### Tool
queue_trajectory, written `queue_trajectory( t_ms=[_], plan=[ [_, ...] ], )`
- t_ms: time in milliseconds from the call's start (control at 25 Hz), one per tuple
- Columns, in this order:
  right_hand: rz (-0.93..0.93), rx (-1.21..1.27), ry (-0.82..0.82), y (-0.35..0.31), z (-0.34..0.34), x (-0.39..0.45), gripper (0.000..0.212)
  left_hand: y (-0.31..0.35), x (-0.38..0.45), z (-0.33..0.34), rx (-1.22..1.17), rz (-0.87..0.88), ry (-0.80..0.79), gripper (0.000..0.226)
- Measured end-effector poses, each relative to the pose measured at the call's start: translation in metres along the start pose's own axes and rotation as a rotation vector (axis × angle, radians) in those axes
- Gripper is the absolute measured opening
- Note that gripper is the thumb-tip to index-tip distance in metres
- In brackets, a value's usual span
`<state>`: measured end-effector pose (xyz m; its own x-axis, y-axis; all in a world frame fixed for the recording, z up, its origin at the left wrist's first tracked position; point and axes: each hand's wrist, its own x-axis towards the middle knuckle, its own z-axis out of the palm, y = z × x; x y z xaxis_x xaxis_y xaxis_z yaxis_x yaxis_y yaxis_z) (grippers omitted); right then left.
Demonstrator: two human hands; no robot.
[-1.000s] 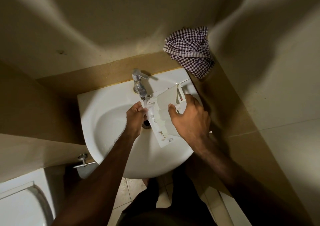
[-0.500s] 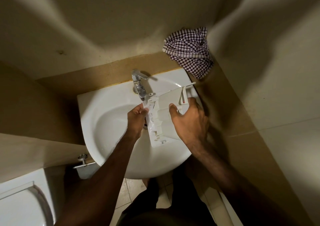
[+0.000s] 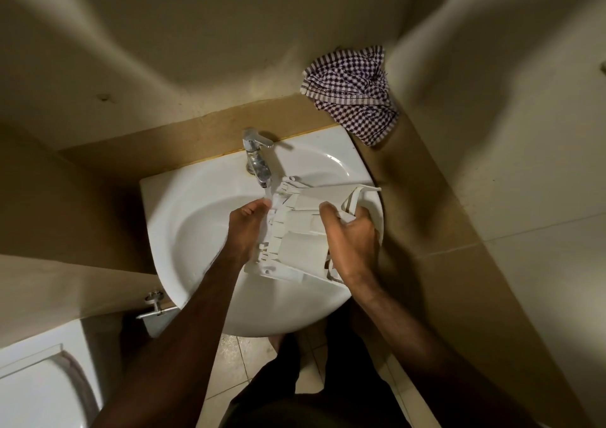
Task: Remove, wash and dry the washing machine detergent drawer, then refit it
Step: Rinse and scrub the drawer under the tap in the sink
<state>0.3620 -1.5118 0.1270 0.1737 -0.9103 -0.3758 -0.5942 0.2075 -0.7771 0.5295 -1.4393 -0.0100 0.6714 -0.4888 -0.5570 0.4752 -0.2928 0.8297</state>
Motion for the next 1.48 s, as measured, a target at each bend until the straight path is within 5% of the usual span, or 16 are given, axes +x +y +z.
queue_trajectory(
  t_ms=[120,320,480,640,840,1040,1320,1480],
  plan=[
    [0.073,0.097,-0.046,0.001,0.006,-0.004,0.057,0.02,0.003,0.004,0.048,0.016,0.027,0.024],
    [0.233,0.307,-0.027,0.002,-0.005,0.007,0.042,0.04,0.022,-0.007,0.244,-0.06,-0.205,0.018],
    [0.272,0.408,-0.003,0.008,0.002,0.008,0.044,0.037,0.016,-0.022,0.387,0.069,-0.27,0.018],
    [0.299,0.473,0.003,0.014,0.012,0.005,0.05,0.035,0.011,-0.019,0.274,0.034,-0.15,0.028],
    [0.307,0.53,0.053,0.013,0.015,0.009,0.057,0.023,0.007,-0.033,-0.008,-0.049,-0.213,0.027],
    [0.314,0.567,0.023,0.011,0.02,0.004,0.067,0.017,0.001,-0.026,-0.022,0.003,-0.067,0.023],
    [0.294,0.588,0.03,0.013,0.014,0.008,0.051,0.012,-0.013,-0.037,-0.317,-0.106,-0.265,0.033],
    [0.316,0.602,0.012,0.018,0.002,0.007,0.039,0.029,-0.02,-0.046,-0.099,-0.082,-0.246,0.033]
  ],
)
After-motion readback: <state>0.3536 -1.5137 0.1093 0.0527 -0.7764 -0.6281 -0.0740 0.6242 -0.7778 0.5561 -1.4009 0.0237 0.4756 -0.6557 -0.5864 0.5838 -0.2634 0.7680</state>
